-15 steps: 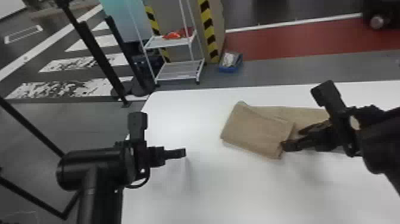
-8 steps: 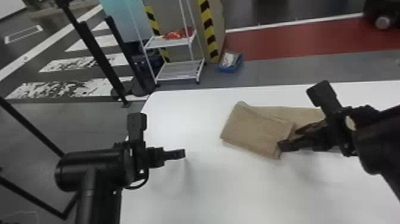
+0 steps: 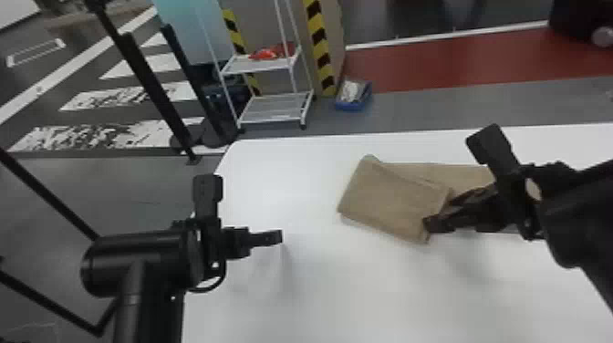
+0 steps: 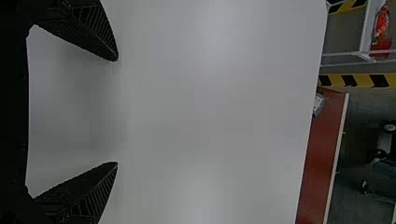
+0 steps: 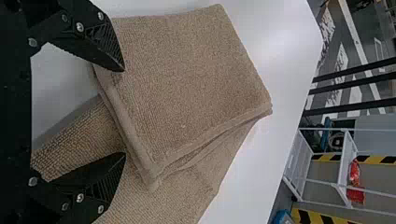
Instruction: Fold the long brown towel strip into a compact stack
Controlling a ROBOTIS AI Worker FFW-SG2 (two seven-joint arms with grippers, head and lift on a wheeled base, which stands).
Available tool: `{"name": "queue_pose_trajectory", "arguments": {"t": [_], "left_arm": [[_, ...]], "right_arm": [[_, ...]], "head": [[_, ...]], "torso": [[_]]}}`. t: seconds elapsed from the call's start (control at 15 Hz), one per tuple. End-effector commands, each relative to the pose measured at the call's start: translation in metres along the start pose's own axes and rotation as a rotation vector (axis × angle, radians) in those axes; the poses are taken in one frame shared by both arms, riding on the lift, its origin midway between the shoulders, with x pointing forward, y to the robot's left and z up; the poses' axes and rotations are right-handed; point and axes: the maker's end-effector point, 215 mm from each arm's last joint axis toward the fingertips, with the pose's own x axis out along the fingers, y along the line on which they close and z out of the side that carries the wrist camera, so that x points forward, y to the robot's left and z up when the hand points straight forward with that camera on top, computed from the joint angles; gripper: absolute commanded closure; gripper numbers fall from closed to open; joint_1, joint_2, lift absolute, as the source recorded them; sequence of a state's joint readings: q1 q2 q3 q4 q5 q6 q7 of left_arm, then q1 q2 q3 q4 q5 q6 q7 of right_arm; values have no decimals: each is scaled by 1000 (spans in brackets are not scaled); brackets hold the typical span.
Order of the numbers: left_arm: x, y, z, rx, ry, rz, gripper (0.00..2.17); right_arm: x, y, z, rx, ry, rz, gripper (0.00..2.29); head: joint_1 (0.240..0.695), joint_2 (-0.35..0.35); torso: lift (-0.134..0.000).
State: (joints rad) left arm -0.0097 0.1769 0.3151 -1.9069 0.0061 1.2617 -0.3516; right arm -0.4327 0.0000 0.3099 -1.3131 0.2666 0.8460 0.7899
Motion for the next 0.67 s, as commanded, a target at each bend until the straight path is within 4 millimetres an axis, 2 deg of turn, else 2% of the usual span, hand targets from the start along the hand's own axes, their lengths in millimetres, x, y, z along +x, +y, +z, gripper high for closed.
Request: {"name": "queue_pose_trajectory", "arguments": {"t": [0.0,0.27,0.47,0.6], "left_arm": [[-1,0,-3,0,4,0,83],[-1,3,-6,-2,5,2,83],[-3,2,-6,3,4,1,83],[-5,2,-5,4,3,2,83]], "right_arm": [[0,1,1,1,-2,3,275],[1,3,3,-10,-6,5,286],[3,8,11,-30,-33,18,316],[6,12,8,-49,-14,17,319]], "head": [[695,350],[695,350],[695,350],[695,350]], "torso": [[-123],[-123],[-123],[-123]]}}
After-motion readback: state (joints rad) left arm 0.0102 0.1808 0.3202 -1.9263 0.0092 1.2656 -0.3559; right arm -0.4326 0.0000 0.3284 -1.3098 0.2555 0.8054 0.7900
